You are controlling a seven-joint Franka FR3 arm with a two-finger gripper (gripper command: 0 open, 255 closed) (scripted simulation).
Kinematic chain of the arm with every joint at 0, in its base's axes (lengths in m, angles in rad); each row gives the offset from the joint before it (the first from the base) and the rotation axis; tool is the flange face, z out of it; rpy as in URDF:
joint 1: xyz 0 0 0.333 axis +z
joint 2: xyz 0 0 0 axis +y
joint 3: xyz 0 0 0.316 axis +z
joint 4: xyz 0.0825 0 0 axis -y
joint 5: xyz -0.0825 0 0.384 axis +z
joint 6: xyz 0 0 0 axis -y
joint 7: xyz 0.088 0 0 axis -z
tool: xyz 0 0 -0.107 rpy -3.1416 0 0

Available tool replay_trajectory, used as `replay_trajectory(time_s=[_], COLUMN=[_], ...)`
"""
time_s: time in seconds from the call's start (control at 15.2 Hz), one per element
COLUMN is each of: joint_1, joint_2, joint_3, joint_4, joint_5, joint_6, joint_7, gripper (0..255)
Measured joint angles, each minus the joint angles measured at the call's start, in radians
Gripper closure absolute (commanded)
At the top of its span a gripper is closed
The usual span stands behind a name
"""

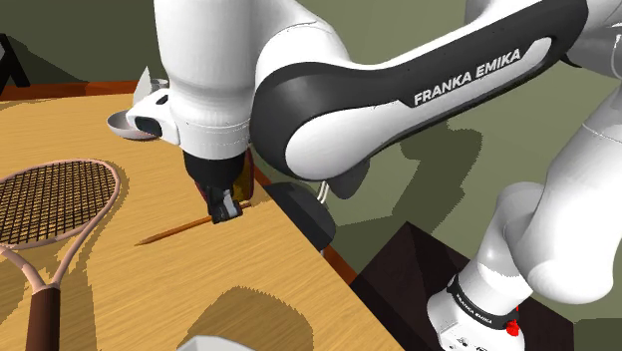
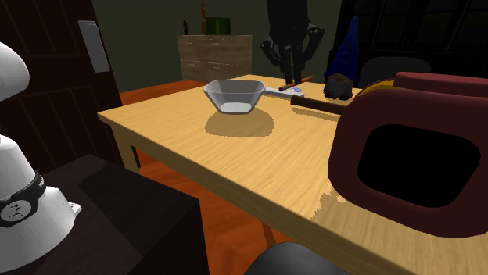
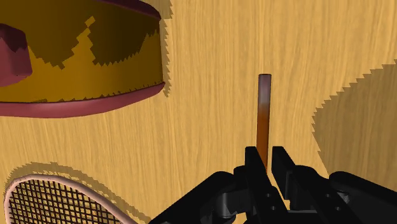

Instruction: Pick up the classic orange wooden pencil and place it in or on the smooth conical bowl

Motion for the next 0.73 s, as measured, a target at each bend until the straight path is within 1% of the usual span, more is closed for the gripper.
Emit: replay_trajectory(time_s=[0.26, 0.73], joint_1=[0.003, 0.075], joint_2=[-0.022, -0.062], joint_3=[0.003, 0.081], joint_4=[0.022, 0.011], joint_5=[0.016, 0.031], joint_6=[-0.041, -0.093], joint_7=[-0.009, 0.125], gripper=[255, 255])
